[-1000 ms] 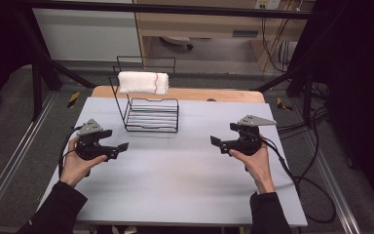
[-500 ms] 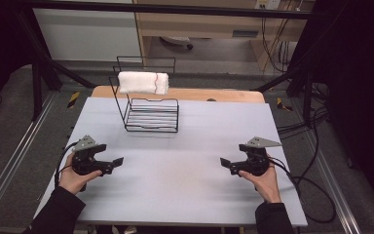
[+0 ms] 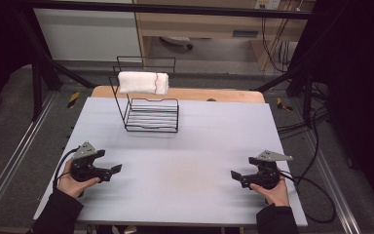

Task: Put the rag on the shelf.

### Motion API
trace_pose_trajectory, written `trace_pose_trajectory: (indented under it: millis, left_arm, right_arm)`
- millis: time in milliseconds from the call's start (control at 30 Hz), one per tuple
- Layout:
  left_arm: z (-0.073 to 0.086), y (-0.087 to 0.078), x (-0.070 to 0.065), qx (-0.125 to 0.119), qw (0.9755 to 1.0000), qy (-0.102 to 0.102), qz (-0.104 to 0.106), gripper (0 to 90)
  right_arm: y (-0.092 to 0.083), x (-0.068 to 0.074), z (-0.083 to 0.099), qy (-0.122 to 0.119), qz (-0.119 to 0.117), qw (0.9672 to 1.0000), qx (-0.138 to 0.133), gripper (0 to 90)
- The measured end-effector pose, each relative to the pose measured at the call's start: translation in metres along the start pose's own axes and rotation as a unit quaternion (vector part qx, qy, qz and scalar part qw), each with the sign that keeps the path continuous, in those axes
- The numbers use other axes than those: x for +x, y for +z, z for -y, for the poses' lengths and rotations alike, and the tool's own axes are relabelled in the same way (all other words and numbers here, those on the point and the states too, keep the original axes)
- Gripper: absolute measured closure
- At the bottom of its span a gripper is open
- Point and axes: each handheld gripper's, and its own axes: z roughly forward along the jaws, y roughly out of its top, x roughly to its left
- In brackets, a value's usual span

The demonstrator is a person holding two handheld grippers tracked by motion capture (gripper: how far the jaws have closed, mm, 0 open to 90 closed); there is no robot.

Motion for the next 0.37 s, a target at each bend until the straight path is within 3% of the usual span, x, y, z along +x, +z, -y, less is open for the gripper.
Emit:
trace_pose_trajectory:
  millis: [367]
  left_arm:
    - [0.0042, -0.0001, -0.0013, -0.003, 1.0000, 0.002, 0.004, 6.9]
  right_arm:
    - [-0.0014, -0.0003, 0.0034, -0.002, 0.002, 1.0000, 0.003, 0.7]
